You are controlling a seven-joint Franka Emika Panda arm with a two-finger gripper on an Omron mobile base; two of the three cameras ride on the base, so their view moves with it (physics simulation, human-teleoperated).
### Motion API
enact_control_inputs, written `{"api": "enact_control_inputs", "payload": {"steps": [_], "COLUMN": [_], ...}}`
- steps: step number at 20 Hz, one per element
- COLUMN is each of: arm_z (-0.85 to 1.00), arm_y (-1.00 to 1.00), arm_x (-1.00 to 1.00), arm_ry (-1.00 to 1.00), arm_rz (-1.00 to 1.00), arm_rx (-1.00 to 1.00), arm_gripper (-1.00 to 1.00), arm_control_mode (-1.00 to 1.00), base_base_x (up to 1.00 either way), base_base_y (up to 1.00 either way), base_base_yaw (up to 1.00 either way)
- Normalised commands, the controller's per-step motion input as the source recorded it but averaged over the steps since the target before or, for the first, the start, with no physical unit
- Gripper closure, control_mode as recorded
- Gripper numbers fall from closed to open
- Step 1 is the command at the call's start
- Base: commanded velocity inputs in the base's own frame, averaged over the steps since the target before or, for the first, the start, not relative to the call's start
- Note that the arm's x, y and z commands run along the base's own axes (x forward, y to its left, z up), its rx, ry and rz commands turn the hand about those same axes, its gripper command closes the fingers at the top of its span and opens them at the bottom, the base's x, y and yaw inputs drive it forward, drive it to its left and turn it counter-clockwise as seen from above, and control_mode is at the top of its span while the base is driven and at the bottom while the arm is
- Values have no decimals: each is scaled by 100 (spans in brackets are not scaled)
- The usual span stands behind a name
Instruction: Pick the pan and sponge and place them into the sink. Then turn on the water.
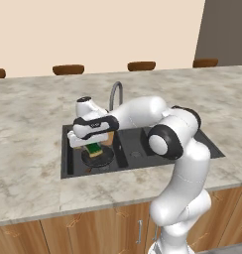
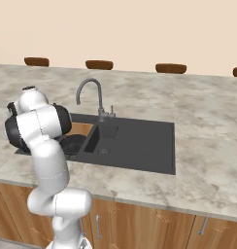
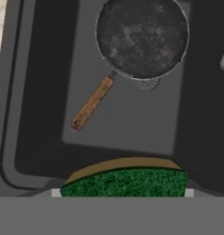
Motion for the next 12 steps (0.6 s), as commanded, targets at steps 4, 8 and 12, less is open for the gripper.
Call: {"api": "enact_control_inputs", "payload": {"steps": [4, 8, 12], "arm_z": [-10, -13, -20], "arm_y": [-3, -14, -10], "arm_x": [31, 29, 27], "arm_ry": [-2, 0, 1], "arm_rz": [-2, -2, -2], "arm_rx": [-4, -1, 0], "arm_gripper": [100, 100, 100], "arm_control_mode": [-100, -100, -100], "base_base_x": [0, 0, 0], "base_base_y": [0, 0, 0], "base_base_yaw": [0, 0, 0]}}
